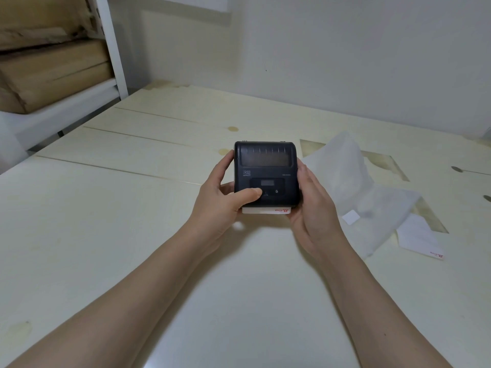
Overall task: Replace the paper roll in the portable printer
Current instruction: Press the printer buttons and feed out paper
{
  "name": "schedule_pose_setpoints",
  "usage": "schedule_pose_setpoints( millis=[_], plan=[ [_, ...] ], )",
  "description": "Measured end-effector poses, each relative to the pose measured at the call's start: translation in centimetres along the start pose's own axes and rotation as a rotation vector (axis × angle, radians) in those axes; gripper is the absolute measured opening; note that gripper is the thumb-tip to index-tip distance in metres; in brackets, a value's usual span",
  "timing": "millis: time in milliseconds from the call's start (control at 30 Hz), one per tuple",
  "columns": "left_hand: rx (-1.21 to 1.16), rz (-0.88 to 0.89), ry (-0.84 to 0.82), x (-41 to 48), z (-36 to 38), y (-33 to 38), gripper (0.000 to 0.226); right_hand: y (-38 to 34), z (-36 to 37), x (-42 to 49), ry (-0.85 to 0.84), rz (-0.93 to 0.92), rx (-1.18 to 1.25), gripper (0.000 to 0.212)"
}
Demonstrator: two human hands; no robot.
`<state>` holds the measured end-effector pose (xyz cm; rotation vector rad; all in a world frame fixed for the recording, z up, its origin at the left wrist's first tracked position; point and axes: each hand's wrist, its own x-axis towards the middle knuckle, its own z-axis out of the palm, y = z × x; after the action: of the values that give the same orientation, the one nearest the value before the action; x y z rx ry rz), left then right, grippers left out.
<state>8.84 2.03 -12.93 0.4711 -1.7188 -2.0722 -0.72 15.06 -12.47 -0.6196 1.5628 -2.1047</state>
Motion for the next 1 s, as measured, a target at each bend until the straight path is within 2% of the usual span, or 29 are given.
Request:
schedule_pose_setpoints(
  millis=[200,1000],
  plan=[
    [0.021,0.01,-0.001,-0.08,-0.04,0.14,0.079,0.01,0.08,0.05,0.02,0.018,0.003,0.046],
    [-0.007,0.02,-0.014,0.13,-0.2,-0.07,0.081,-0.09,-0.02,0.01,0.004,0.015,-0.021,0.046]
  ],
)
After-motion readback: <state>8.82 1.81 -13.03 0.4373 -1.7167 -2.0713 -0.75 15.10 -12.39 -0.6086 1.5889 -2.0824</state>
